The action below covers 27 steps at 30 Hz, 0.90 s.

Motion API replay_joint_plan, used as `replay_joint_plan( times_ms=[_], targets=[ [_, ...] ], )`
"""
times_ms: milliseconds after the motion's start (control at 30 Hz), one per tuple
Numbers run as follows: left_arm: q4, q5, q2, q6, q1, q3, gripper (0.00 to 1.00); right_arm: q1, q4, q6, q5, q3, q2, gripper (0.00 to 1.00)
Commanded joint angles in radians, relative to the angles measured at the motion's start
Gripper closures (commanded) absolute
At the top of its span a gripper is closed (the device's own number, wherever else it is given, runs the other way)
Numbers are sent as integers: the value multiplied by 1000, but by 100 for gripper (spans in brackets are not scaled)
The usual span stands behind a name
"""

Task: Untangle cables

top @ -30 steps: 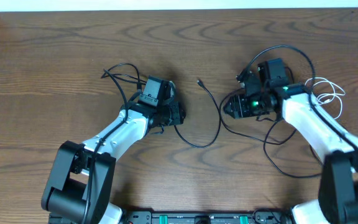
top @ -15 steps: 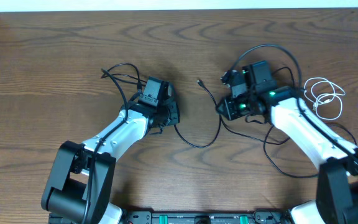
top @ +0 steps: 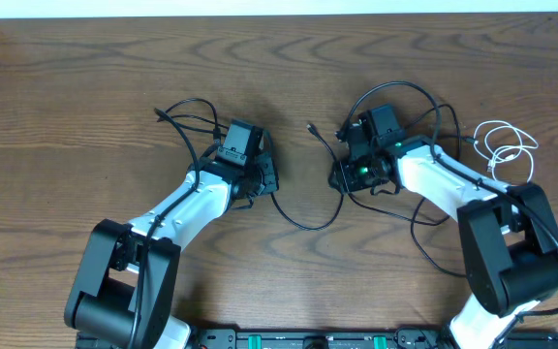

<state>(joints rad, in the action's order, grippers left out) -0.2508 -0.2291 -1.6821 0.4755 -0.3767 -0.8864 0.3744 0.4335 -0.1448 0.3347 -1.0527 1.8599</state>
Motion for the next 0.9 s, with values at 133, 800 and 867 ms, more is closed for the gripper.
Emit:
replay_joint_plan(
  times_ms=[133,800,867],
  targets=[
    [-3,21,-14,16,-2,14,92,-14,50,-62,-314,-6,14,51],
    [7,7,-52,16,-2,15,92,-109,291,-34,-299,-107,-86,34],
    [30,-50,-51,15,-2,15,92,-90,284,47,-161,-106,-123,34]
  ],
)
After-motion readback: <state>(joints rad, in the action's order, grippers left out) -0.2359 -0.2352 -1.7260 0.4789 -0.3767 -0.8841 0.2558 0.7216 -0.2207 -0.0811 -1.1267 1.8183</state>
